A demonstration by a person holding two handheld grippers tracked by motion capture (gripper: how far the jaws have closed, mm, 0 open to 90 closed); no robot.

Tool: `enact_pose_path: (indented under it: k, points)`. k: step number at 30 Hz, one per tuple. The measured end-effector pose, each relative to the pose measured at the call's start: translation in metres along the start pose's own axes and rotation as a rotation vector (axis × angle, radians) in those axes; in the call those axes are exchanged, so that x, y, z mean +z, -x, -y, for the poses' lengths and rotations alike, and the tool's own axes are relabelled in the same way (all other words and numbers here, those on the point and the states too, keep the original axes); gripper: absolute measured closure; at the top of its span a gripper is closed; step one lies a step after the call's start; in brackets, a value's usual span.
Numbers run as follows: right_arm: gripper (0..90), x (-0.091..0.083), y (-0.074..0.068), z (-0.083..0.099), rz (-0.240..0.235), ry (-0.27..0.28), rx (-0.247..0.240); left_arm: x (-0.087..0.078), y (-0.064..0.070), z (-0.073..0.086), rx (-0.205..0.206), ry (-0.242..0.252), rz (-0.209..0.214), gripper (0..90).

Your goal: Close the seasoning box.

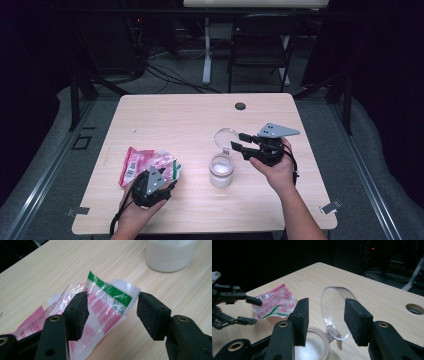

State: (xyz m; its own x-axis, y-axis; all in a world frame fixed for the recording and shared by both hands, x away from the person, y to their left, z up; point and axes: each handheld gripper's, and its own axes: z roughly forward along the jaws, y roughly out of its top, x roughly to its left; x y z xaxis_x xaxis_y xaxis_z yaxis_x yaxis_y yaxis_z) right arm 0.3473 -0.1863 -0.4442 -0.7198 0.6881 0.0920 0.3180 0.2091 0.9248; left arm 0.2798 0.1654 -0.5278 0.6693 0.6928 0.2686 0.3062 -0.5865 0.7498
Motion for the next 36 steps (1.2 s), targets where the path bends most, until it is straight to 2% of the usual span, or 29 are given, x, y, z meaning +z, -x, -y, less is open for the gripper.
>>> enact_pose_path:
  k: [8, 12, 19, 25, 28, 36]
  points:
    - [60.9, -0.008, 0.013, 0.001, 0.049, 0.021, 0.039, -0.001, 0.007, -0.009, 0.014, 0.023, 0.007, 45.8]
    - [64.6, -0.010, 0.022, 0.004, 0.071, 0.032, 0.073, 0.001, 0.009, -0.011, 0.016, 0.013, 0.014, 46.5]
    - [70.6, -0.006, 0.033, 0.012, 0.109, -0.008, 0.088, 0.004, 0.012, -0.012, 0.015, 0.005, 0.027, 46.7]
    - [73.2, 0.000, 0.040, 0.018, 0.110, -0.018, 0.112, 0.007, 0.014, -0.014, 0.015, 0.003, 0.034, 47.2]
    - [74.1, 0.004, 0.041, 0.021, 0.104, -0.040, 0.107, 0.007, 0.014, -0.015, 0.010, 0.006, 0.038, 47.2]
    - [78.8, 0.014, 0.041, 0.023, 0.099, -0.052, 0.103, 0.006, 0.012, -0.014, 0.007, -0.001, 0.034, 48.0]
